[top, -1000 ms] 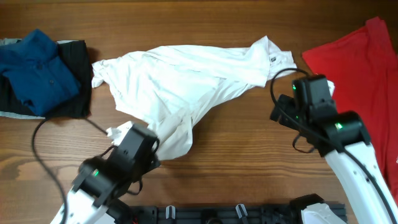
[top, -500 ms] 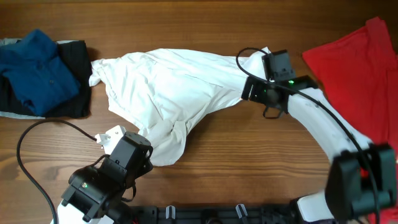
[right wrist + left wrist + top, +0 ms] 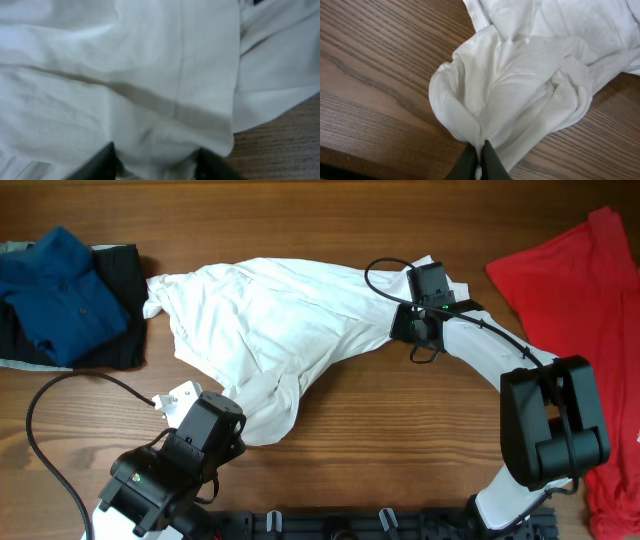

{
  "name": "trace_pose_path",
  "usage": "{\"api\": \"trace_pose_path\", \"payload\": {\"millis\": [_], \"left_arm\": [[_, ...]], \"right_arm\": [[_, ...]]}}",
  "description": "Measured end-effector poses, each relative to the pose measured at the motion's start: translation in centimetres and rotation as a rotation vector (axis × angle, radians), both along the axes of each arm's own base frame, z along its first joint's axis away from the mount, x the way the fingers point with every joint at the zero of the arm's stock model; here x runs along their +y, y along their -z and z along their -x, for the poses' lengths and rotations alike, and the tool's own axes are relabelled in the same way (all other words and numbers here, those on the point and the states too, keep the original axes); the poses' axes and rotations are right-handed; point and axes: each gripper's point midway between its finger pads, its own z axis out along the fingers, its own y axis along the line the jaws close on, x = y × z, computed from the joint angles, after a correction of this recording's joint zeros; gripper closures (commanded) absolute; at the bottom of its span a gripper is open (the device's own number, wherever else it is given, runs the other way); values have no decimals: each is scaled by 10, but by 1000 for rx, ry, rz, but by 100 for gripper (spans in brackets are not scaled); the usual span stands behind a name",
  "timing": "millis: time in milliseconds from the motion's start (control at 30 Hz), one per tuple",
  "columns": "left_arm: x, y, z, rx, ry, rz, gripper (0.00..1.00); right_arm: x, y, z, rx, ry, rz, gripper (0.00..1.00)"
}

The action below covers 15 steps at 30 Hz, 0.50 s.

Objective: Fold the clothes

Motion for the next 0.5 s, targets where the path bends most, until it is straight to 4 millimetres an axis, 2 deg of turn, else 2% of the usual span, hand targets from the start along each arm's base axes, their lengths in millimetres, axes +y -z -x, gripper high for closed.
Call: {"api": "trace_pose_path", "payload": {"millis": [67, 267, 333, 433, 500], "left_arm": [[0, 0, 0, 0, 0, 0, 96], [0, 0, 0, 0, 0, 0, 96], [0, 0, 0, 0, 0, 0, 96], [0, 0, 0, -2, -1, -2, 96], [1, 0, -1, -3, -3, -5, 96]], "right_arm": [[0, 0, 0, 1, 4, -2, 91], [-2, 2, 7, 30, -9, 11, 92], [-2, -6, 6, 14, -20, 13, 92], [-3, -44, -10, -118, -16, 13, 92], [-3, -89, -28, -277, -3, 1, 92]]}}
